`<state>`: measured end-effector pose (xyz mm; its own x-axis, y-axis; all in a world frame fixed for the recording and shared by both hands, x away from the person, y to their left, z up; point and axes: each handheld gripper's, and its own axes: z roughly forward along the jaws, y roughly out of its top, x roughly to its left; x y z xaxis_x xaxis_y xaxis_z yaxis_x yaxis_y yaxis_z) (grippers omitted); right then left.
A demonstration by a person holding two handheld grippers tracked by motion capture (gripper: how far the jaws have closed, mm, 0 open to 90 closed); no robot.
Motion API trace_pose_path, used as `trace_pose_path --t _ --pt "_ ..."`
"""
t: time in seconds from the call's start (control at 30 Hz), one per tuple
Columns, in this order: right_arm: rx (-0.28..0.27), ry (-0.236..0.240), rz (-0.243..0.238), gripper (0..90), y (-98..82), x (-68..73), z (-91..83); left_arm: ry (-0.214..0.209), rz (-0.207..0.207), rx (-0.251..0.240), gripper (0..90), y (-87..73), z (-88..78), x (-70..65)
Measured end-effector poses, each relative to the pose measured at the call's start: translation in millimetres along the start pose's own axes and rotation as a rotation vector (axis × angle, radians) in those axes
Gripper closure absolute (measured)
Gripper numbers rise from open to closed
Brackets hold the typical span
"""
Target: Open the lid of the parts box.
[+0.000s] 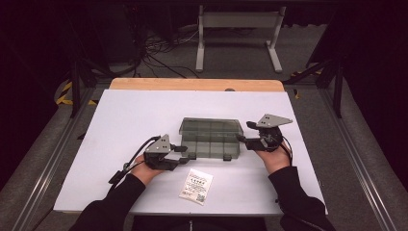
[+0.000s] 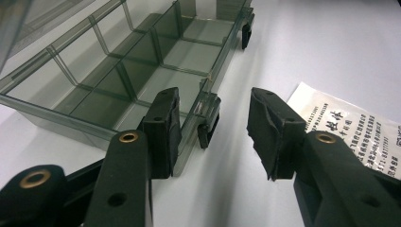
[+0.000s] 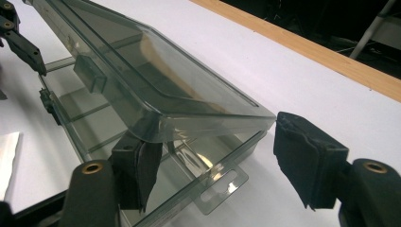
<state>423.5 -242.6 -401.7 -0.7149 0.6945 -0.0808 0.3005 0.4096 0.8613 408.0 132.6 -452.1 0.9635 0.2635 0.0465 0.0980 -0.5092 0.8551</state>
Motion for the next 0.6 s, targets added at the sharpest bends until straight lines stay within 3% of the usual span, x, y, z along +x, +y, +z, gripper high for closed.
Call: trace_pose_path --t 0.6 --pt "-0.037 0.008 0.033 35.5 22.4 -18.0 7.2 -0.007 -0.011 0.007 52.8 -0.8 0.4 0.8"
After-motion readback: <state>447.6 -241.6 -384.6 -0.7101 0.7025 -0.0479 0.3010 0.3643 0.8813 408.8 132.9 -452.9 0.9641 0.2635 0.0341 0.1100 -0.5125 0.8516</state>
